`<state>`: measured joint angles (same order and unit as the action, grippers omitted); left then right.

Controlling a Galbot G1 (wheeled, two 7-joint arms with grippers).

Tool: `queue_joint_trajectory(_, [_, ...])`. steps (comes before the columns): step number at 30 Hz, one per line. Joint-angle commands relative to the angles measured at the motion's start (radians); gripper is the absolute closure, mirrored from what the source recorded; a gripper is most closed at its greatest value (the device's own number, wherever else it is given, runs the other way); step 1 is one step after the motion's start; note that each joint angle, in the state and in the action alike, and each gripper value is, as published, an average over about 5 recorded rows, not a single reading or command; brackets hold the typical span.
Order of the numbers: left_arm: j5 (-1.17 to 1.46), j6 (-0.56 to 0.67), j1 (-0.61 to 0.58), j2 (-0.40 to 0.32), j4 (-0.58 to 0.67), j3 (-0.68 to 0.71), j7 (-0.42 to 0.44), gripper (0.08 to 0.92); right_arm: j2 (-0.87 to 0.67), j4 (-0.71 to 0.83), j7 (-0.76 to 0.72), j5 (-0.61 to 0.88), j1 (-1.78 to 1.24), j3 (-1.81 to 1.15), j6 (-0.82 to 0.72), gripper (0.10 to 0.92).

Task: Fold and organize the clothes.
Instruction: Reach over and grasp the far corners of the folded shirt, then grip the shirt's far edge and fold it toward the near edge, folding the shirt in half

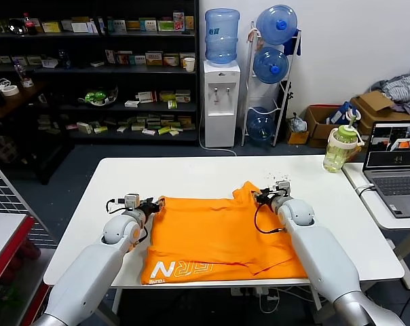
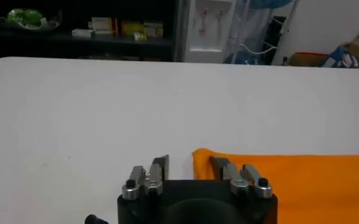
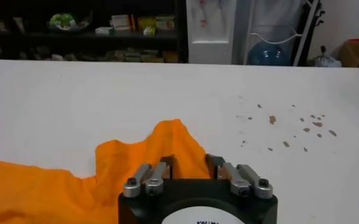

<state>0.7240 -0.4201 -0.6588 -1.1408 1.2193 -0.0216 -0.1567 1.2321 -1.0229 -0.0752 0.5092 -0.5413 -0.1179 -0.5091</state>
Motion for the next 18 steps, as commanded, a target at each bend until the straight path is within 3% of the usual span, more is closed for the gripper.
queue_joint_trajectory(1, [-0.002, 0.0, 0.004, -0.002, -0.009, 0.005, 0.003, 0.594, 0.0, -0.003, -0.005, 0.004, 0.003, 0.005, 0.002, 0.728])
queue_joint_trajectory(8, [-0.003, 0.017, -0.002, -0.004, -0.003, 0.003, 0.006, 0.793, -0.007, -0.032, -0.018, 0.018, -0.01, -0.004, 0.061, 0.894])
queue_joint_trajectory(12, [-0.004, 0.031, -0.015, -0.001, 0.02, -0.012, 0.006, 0.893, -0.022, -0.093, -0.022, 0.041, -0.034, -0.019, 0.107, 0.901])
queue_joint_trajectory(18, [0.008, 0.035, -0.071, 0.029, 0.156, -0.041, -0.004, 0.91, -0.081, -0.258, 0.016, 0.104, -0.124, -0.05, 0.079, 0.901])
